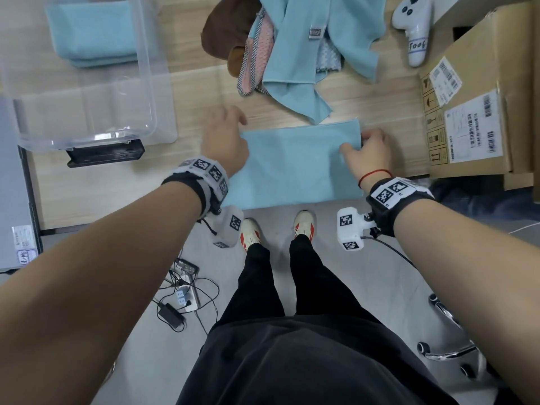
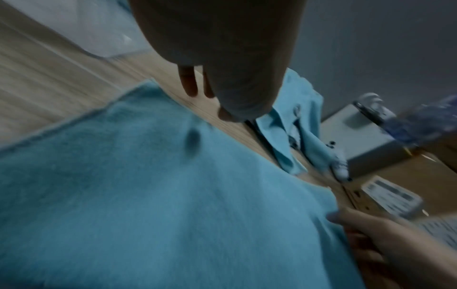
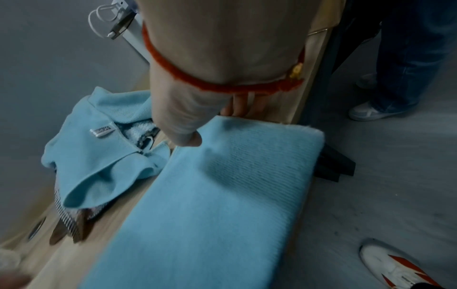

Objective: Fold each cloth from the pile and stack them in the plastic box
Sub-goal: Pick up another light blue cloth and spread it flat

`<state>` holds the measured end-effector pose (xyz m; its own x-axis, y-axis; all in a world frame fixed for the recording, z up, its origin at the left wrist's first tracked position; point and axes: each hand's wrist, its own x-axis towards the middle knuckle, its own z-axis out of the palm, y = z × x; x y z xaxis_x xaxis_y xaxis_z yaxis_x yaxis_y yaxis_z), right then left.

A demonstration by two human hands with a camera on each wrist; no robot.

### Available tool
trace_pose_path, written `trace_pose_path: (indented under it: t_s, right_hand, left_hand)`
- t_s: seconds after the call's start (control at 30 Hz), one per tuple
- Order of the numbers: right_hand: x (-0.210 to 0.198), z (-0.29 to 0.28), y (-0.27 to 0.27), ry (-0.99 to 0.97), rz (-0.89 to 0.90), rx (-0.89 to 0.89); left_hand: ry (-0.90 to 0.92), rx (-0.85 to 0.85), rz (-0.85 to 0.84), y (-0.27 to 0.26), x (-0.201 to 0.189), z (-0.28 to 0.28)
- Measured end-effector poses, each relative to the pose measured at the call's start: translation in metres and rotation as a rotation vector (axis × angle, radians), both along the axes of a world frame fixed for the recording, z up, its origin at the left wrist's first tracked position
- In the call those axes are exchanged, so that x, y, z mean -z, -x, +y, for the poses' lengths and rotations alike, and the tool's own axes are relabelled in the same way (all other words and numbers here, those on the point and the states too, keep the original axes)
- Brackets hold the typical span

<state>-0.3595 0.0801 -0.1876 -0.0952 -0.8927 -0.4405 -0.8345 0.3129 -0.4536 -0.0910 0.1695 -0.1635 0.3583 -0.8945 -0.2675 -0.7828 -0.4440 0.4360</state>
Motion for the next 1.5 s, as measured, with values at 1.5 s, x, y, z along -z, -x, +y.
trace_pose_path:
  t_s: [1.5]
  right_hand:
    - [-0.013,0.076,-0.171,-0.091,-0.238,-0.727]
  left_hand:
    - [-0.152,-0.409,0.795,-0.036,0.017,0.071]
